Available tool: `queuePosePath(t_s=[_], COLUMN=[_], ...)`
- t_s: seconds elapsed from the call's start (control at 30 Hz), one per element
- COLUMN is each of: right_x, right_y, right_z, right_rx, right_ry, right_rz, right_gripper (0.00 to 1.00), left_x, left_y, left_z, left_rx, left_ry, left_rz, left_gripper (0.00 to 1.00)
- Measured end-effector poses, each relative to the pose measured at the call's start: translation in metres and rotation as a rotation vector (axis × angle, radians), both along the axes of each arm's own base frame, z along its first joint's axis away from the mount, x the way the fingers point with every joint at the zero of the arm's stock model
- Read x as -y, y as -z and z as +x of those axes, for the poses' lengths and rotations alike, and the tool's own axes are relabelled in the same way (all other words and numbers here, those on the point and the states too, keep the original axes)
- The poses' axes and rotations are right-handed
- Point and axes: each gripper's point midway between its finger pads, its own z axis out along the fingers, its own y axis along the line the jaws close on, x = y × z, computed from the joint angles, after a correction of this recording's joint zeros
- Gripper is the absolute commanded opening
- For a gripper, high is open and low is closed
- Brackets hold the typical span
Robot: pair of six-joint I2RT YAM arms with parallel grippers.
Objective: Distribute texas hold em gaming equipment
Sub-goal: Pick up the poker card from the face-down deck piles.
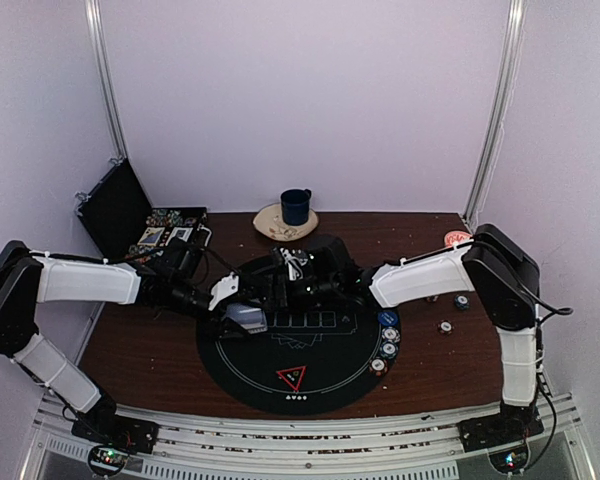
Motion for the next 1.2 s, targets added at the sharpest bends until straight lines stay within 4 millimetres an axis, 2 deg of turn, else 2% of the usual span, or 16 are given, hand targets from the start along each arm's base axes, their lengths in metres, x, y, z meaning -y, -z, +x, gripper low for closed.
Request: queuePosePath(t_s=[0.33,0.57,1.0,1.2], right_x=[0.001,-0.004,-0.005,0.004], right_y=[0.009,0.027,0.030,0.026], right_z=[-0.005,-0.009,-0.009,-0.009], right_rx=[-0.025,-0.048,-0.020,0.003], right_ry=[-0.006,-0.027,-0.024,-0.008], right_rz=[-0.013,-0.034,-0.085,-0.113], right_gripper=[0.81,0.81,0.53,0.46], left_x=[0.000,-0.002,-0.006,-0.006], left_y=[0.000,0.002,0.007,0.008], left_z=[0.000,-0.001,0.000,0.001], left_rx=[0.001,-0.006,-0.008,-0.004], left_ry=[0.000,-0.002,-0.019,-0.024], left_rz=[0.000,0.007,0.033,0.036], left_gripper=[0.02,0.02,0.02,0.02])
